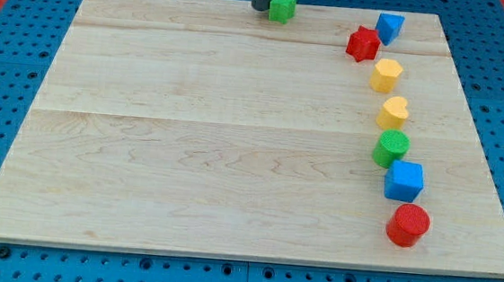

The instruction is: Push the green star closer to the blue triangle

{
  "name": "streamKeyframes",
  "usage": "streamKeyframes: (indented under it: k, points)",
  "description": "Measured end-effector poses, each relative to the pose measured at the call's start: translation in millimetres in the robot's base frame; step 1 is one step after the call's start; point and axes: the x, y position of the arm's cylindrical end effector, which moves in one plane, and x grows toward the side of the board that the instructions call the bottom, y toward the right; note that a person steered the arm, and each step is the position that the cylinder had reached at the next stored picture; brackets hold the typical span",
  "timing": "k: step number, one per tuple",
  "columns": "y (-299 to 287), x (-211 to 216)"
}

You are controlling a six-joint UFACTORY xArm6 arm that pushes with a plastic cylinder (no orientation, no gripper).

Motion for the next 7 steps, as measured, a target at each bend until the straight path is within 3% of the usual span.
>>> streamKeyframes:
  k: [7]
  points:
    - [99.1, 0.0]
